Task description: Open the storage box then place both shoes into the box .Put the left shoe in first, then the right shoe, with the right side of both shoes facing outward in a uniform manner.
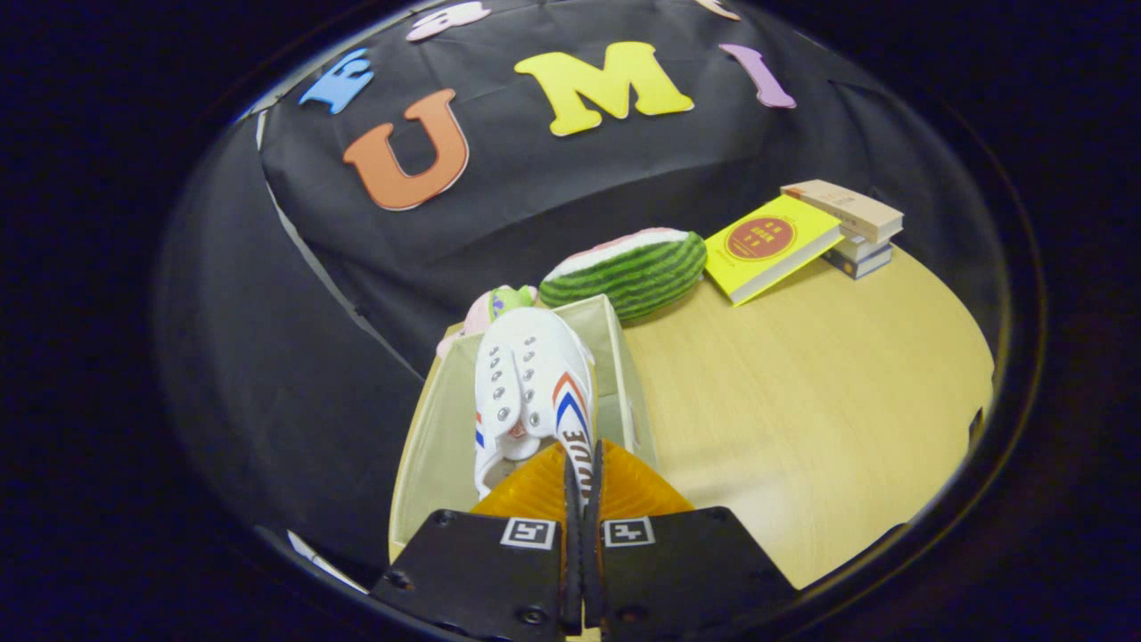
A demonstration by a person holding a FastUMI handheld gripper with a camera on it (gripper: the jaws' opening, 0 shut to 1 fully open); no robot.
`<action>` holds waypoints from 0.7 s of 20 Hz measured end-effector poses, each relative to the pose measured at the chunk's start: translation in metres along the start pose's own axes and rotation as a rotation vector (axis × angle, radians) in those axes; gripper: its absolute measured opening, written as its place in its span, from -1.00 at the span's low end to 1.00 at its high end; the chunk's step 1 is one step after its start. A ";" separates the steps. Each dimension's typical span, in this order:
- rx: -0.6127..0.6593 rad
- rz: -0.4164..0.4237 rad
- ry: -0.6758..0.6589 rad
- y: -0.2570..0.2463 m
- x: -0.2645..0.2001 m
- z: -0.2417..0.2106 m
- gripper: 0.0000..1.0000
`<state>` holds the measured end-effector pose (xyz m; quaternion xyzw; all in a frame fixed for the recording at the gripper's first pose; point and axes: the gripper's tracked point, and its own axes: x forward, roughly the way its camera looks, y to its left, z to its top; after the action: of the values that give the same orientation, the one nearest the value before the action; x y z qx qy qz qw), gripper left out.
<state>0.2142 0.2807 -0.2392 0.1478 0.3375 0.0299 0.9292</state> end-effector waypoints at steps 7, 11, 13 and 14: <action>-0.194 -0.004 -0.256 0.004 -0.033 0.039 0.67; -0.276 -0.003 -0.332 0.009 -0.066 0.046 1.00; -0.271 0.006 -0.355 0.007 -0.082 0.051 1.00; -0.264 0.015 -0.361 0.007 -0.089 0.053 1.00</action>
<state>0.1795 0.2598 -0.1430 0.0305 0.1576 0.0535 0.9856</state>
